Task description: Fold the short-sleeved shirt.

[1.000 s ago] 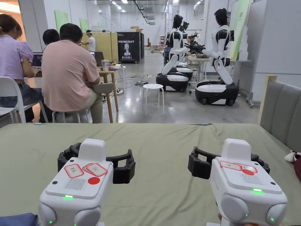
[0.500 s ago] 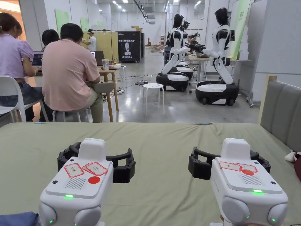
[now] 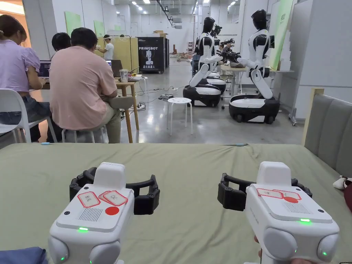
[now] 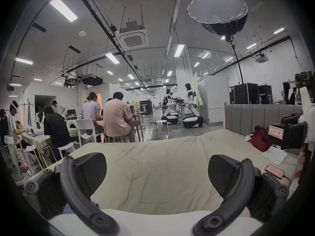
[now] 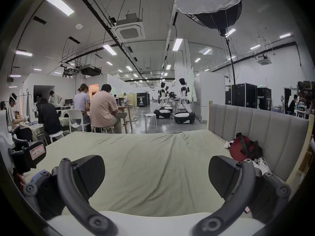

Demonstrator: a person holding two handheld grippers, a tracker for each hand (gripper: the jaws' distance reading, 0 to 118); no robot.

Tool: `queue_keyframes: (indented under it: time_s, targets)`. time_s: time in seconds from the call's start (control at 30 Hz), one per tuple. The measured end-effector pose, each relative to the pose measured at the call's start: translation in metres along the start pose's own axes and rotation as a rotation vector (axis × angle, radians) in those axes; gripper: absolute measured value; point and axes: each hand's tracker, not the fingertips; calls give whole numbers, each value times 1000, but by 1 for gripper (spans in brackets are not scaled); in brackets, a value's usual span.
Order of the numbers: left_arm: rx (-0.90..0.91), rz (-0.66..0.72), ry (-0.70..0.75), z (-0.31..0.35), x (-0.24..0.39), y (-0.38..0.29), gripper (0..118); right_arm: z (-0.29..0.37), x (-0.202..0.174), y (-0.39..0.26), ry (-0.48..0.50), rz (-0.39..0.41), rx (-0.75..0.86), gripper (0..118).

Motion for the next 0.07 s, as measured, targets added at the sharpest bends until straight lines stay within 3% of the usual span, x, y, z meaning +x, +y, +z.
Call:
queue_keyframes:
  time_s: [0.07]
  targets:
    - [0, 2, 0, 0, 0, 1, 118, 1, 0, -1, -4, 3, 5, 118]
